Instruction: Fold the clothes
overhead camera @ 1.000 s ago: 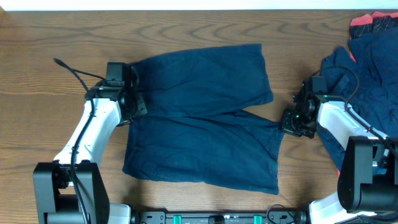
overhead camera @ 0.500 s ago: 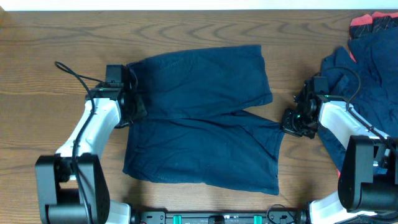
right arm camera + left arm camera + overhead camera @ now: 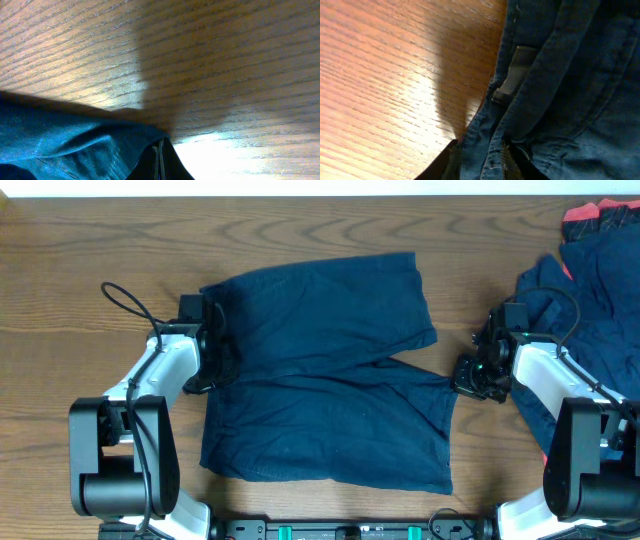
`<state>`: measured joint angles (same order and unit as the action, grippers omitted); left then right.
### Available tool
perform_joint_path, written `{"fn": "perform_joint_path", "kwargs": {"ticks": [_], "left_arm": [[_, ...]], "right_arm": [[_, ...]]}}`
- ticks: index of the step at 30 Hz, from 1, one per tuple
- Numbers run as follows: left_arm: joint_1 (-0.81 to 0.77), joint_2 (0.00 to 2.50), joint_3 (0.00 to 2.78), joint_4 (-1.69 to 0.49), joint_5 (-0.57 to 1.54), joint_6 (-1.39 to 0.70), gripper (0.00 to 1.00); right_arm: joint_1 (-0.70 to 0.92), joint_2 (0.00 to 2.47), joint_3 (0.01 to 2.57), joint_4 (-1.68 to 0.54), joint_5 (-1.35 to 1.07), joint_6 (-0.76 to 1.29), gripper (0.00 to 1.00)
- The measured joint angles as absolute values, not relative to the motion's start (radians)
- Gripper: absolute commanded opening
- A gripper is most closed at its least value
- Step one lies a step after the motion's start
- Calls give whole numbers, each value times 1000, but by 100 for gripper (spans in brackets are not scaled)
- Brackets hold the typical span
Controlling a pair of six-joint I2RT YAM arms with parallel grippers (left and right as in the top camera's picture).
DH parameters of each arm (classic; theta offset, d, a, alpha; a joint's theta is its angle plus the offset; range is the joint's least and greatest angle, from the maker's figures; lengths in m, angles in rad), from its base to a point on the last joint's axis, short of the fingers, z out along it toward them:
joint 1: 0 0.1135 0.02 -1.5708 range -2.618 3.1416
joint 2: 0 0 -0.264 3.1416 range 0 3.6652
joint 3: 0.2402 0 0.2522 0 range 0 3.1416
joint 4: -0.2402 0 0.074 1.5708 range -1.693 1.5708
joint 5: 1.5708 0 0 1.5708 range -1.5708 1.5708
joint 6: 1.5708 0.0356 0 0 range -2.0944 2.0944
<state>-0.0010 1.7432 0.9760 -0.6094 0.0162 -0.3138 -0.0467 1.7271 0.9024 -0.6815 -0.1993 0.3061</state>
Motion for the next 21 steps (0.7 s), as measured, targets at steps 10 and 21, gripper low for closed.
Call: {"fn": "perform_joint_path", "kwargs": {"ticks": [10, 21], "left_arm": [[-1, 1741, 992, -675, 15, -314, 33], [-1, 1465, 1068, -854, 61, -315, 69]], "right_arm": [[-56, 1736, 930, -710, -179, 270, 15], [-114, 1713, 1195, -971, -73, 233, 18]]}}
